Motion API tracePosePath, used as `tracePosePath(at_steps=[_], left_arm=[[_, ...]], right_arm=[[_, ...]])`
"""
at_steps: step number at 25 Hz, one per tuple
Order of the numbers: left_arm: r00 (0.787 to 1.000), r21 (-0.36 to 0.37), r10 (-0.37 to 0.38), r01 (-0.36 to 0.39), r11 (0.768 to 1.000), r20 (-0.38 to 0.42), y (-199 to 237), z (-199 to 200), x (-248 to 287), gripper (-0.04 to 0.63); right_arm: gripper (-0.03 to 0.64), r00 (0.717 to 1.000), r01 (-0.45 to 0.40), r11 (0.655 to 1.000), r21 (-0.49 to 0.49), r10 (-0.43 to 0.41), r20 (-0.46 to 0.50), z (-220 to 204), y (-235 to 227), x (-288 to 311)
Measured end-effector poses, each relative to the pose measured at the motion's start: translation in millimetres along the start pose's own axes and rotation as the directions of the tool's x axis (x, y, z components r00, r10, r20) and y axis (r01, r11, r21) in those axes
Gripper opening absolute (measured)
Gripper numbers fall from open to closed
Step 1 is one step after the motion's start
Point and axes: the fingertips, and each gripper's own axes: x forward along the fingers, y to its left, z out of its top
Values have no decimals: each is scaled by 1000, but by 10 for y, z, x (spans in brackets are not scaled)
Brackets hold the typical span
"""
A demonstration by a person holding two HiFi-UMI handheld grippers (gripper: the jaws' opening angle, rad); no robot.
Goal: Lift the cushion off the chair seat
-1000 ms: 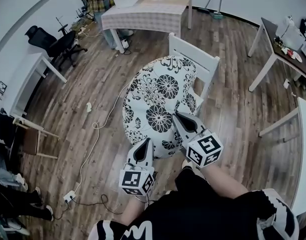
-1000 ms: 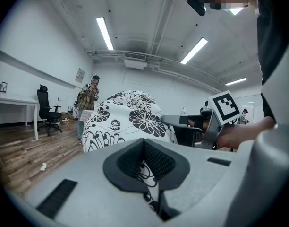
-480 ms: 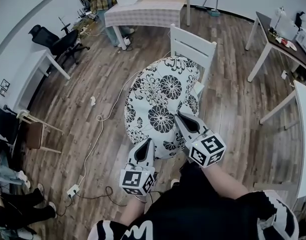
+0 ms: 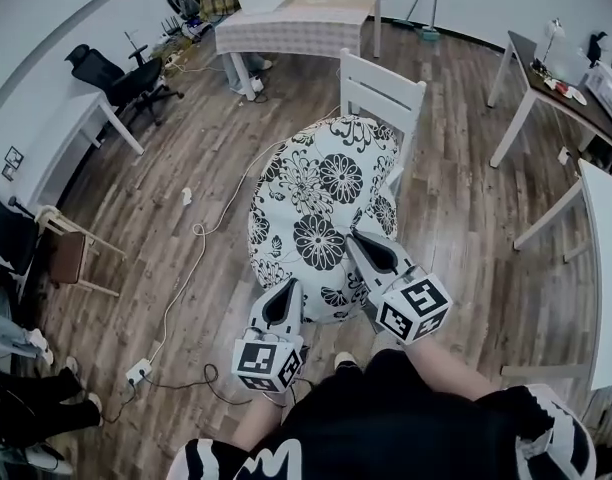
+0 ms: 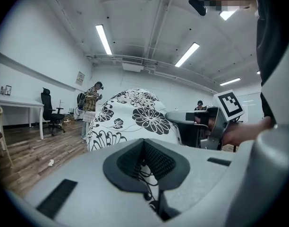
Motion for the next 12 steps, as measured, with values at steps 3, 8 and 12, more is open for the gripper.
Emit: tracePosePath(at_steps=[3,8,12], left_arm=[[1000,14,10,-10,1000,-1,-110,39,-83,2],[999,-14,50,-50,999,9,-379,-15,-245,2],[998,-39,60,-60,997,-2,-833,-197,-399,2]], right_arm=[[31,1000,-10,1000,13,10,15,37,39,-141],[31,999,-51,999,18,51,18,40,94,-475],[31,998,-70,997,17,70,3,-10,90,-948]])
